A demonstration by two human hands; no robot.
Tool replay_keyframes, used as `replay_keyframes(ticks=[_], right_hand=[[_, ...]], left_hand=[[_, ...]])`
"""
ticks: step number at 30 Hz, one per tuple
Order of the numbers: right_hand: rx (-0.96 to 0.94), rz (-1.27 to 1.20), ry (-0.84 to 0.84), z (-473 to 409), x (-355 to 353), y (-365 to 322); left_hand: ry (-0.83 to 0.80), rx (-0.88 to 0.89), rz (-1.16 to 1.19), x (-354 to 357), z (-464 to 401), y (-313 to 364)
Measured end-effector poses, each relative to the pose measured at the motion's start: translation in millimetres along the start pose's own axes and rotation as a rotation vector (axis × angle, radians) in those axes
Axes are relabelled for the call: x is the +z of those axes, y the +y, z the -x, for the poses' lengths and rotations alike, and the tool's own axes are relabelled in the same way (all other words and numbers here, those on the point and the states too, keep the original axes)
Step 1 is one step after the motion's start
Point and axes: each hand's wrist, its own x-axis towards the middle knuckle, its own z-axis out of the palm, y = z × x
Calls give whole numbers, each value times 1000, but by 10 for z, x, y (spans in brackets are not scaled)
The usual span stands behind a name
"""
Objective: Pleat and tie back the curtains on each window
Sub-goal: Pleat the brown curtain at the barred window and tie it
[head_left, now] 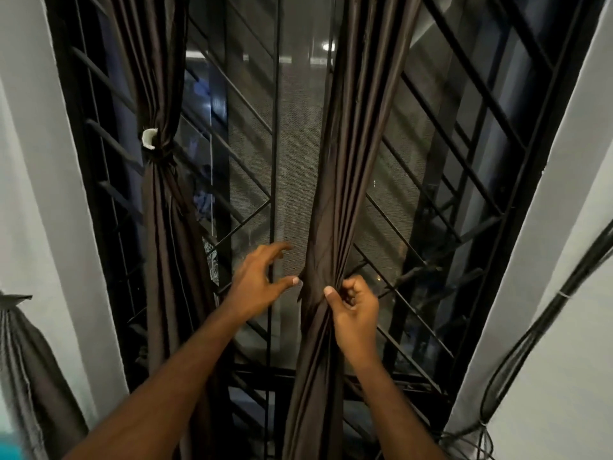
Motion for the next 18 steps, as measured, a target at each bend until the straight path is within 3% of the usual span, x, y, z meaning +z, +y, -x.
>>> replay_keyframes(ticks=[7, 15, 18], right_hand=[[74, -93, -40, -34, -52, 137], [190, -305, -91, -53, -112, 156], [167, -191, -13, -74, -138, 154]], left_hand=[[-80, 66, 85, 112, -97, 27], [-264, -2, 202, 212, -69, 98], [-218, -3, 253, 201, -59, 146]])
